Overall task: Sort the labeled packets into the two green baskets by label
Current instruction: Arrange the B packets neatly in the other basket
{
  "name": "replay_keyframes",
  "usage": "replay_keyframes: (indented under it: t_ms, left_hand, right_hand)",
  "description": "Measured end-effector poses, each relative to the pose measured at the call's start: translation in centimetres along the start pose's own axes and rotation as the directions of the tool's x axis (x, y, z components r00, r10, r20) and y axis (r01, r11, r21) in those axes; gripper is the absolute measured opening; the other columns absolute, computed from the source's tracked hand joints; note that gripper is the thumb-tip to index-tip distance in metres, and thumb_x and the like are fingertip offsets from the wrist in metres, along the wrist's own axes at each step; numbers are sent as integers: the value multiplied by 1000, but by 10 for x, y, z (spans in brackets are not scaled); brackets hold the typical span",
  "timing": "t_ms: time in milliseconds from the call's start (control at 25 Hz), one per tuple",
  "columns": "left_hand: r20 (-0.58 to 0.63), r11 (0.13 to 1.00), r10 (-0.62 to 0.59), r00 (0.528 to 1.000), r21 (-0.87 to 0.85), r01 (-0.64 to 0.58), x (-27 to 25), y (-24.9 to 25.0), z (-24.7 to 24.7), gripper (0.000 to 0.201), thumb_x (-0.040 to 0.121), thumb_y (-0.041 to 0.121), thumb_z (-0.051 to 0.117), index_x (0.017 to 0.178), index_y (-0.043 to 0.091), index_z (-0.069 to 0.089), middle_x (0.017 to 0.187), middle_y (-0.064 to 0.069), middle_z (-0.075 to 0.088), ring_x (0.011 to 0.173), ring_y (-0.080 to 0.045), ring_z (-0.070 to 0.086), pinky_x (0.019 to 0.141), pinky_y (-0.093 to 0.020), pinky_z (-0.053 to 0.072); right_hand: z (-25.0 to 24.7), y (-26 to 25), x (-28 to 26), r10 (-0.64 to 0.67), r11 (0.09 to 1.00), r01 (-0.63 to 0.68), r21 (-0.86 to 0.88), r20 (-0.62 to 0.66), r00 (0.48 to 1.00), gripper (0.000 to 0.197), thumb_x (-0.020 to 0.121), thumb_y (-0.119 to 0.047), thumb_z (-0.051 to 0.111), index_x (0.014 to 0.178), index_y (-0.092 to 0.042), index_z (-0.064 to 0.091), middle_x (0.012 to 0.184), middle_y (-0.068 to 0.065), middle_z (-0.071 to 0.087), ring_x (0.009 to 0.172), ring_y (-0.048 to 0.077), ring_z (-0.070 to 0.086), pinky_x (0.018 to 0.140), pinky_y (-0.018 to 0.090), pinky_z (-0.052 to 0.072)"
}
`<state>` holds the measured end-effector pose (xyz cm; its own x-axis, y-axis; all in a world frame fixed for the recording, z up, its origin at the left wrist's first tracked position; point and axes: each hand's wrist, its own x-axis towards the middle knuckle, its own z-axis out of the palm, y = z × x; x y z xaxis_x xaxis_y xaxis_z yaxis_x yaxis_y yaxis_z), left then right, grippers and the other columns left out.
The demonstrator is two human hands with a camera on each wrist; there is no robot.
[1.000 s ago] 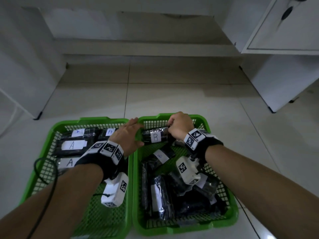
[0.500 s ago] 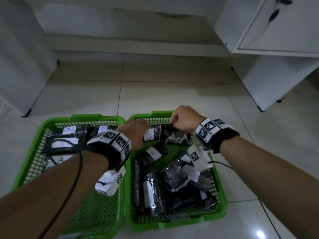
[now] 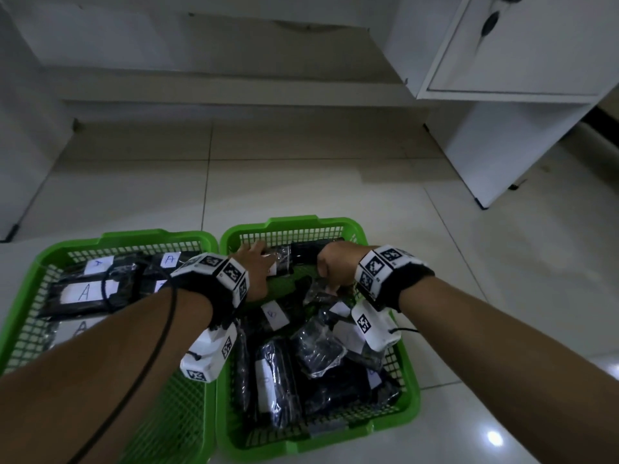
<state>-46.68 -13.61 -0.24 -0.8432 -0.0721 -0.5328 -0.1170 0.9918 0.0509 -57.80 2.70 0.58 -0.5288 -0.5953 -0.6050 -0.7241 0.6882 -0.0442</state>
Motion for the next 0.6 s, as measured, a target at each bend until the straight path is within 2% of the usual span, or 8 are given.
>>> replay_keyframes:
  t_ms: [40,80,160,240,320,400,520,600]
  left_hand:
    - [44,1000,7,999,-5,-7,1,-1,3,61,93,21,51,150,17,31,158,-8,19,140,-31,32,109,-34,36]
    - [94,1000,14,996,-18,-12,1,0,4,64,95,21,50,154,15,24,161,-8,16,144,-29,28,111,-31,31]
    - [139,999,11,990,-36,-6,-1,4,7,72,97,20,48,157,14,9,164,-8,5,148,-27,22,113,-29,27]
    - [116,999,9,993,-36,-4,-1,8,9,73,97,19,47,157,10,7,164,-10,4,146,-30,25,114,-32,31]
    - [64,996,31,997,-90,-25,-1,8,7,62,94,13,48,151,10,25,157,-12,21,135,-33,40,107,-41,42]
    - [21,985,76,997,-157,-72,-2,5,3,51,91,8,50,140,18,42,147,-9,32,124,-33,49,99,-42,48]
    - [28,991,98,995,-94,-95,-2,4,3,37,93,9,50,126,21,62,151,-8,29,128,-31,48,100,-34,46]
    - [24,993,87,996,-80,-85,-1,5,6,36,94,10,50,123,22,66,154,-7,27,134,-31,44,104,-33,43]
  right_hand:
    - [-2,1,-1,17,1000,-15,27,-51,999,17,82,-14,79,74,-9,66,76,7,63,70,25,61,72,34,53]
    - [-6,3,-2,52,996,-41,81,-137,989,22,82,-9,76,67,-10,59,70,5,58,66,25,57,69,34,52]
    - [-13,6,-2,100,990,-64,128,-305,947,15,82,-2,68,73,-10,59,77,5,58,74,27,58,70,35,52]
    - [-14,4,-2,89,993,-60,101,-315,945,7,85,-3,65,90,-8,66,91,8,64,87,29,62,74,37,53]
    - [-11,0,-5,65,997,-49,63,-266,962,18,87,-6,65,104,-11,65,101,7,64,94,28,62,74,34,47]
    - [-7,2,-4,47,998,-37,49,-239,970,22,88,-9,65,110,-13,67,107,6,65,99,27,63,74,31,44]
    - [-5,3,-3,50,998,-39,50,-248,967,17,87,-6,67,102,-11,73,106,7,68,96,27,66,74,30,48]
    - [-4,2,-4,48,998,-37,51,-222,974,7,87,-3,65,90,-7,70,95,7,66,90,27,65,75,31,51]
